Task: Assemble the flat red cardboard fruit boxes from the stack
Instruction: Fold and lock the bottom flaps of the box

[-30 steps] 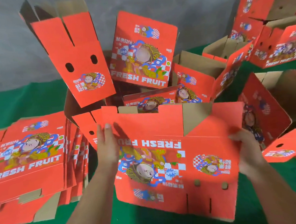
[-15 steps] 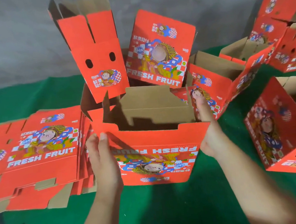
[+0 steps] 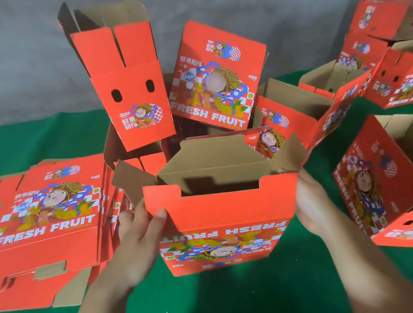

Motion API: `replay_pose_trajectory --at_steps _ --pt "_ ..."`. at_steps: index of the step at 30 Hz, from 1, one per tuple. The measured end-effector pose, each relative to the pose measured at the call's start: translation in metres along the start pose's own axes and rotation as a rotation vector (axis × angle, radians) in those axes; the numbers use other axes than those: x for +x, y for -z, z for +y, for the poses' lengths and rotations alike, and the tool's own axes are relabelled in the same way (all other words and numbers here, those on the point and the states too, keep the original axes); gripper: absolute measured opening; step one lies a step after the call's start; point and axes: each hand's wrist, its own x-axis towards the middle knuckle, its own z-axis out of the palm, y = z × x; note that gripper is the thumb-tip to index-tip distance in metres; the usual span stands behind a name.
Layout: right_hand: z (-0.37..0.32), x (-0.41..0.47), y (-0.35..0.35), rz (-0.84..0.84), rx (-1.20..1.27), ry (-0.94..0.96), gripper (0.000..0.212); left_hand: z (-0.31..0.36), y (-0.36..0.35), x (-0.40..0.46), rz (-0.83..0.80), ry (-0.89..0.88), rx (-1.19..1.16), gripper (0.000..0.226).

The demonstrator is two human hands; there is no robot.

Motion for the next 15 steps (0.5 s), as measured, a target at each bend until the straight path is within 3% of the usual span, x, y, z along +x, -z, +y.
replay_pose_trajectory --at_steps 2,6,9,12,15 --pt "0.001 -0.004 0.001 -0.039 -0.116 0.042 0.033 0.000 -0.009 0.009 0.127 -0.056 -0.015 0.043" --pt "0.010 -0.007 -0.001 0.111 -0.263 0.232 0.047 0.002 -0.037 0.016 0.438 -0.123 0.152 0.071" --pt "0.012 -0.011 -0.003 0.149 -0.455 0.461 0.048 -0.011 -0.042 0.021 0.542 -0.321 0.217 0.069" --pt "0.010 -0.013 -0.009 0.067 -0.694 0.681 0.068 -0.014 -0.042 0.030 0.499 -0.445 0.064 0.042" --pt "0.013 -0.013 -0.006 -0.019 -0.820 0.640 0.073 -0.010 -0.037 0.030 0.403 -0.473 0.113 0.053"
